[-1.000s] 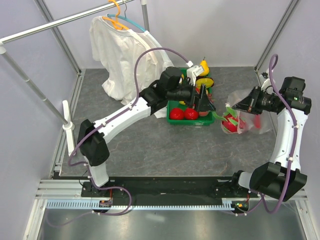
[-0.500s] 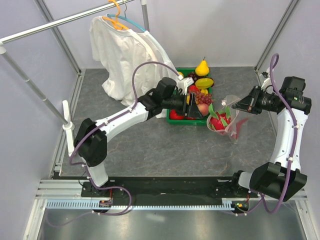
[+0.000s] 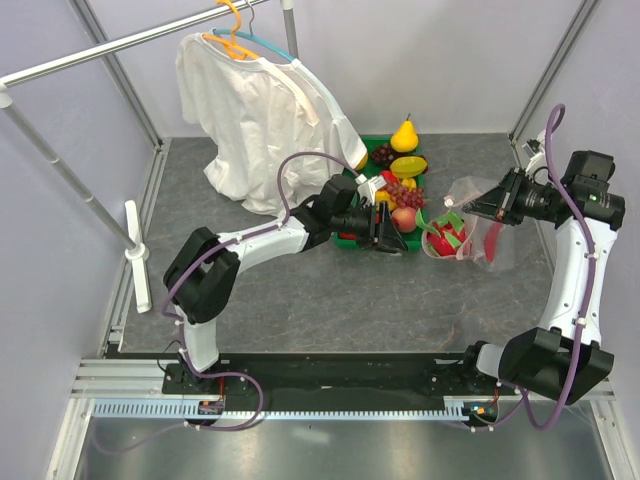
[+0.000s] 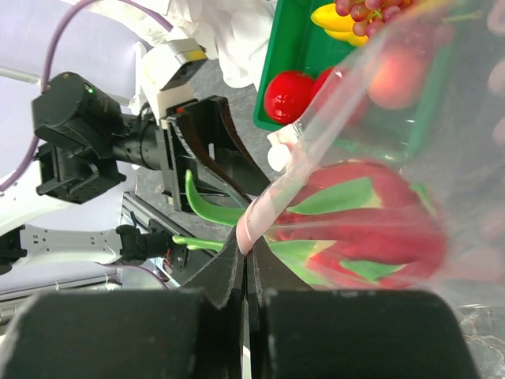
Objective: Place the food in the zip-top bag and seal the zipper
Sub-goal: Adjust the zipper food storage bag at the center of the board, then pick up the fake fruit from the bin, then place the fake fruit in the zipper food storage bag.
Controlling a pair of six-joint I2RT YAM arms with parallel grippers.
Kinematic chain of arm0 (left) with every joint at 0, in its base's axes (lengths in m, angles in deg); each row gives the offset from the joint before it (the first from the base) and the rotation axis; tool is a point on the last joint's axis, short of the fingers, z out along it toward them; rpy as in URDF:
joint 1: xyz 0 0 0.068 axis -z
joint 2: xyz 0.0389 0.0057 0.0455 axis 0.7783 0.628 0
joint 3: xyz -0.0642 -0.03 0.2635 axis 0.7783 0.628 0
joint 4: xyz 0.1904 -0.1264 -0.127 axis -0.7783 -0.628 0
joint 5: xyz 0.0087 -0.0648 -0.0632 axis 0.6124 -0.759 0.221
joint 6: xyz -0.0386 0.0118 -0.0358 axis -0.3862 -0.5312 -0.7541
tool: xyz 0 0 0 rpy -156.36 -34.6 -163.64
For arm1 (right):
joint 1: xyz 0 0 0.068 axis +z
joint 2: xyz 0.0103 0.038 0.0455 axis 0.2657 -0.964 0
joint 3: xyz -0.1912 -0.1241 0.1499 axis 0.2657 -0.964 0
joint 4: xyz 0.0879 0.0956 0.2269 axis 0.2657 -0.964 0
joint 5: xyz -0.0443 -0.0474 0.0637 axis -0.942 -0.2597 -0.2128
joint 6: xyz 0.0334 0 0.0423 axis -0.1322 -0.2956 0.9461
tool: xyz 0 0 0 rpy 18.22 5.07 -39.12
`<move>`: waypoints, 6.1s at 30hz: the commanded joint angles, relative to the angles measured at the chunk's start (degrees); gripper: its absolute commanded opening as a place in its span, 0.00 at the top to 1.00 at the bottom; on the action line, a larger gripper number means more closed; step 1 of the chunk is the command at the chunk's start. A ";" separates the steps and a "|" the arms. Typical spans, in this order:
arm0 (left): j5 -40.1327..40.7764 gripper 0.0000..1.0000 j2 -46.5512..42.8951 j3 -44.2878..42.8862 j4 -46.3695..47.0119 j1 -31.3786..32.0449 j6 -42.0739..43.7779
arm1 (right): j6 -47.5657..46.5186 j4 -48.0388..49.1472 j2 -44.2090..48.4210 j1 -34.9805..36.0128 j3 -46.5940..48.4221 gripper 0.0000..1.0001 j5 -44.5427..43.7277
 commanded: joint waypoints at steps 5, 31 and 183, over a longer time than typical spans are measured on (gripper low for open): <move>-1.92 0.45 2.92 -2.19 13.42 0.41 -9.67 | 5.16 5.04 2.74 -0.03 1.41 1.00 3.66; -1.40 0.49 8.64 -7.47 15.10 1.55 -9.86 | 8.07 6.89 4.59 -0.03 -0.88 1.00 6.03; 14.95 0.22 6.09 -55.19 -43.17 16.49 60.98 | -6.17 -3.13 9.78 -0.03 2.90 1.00 -17.70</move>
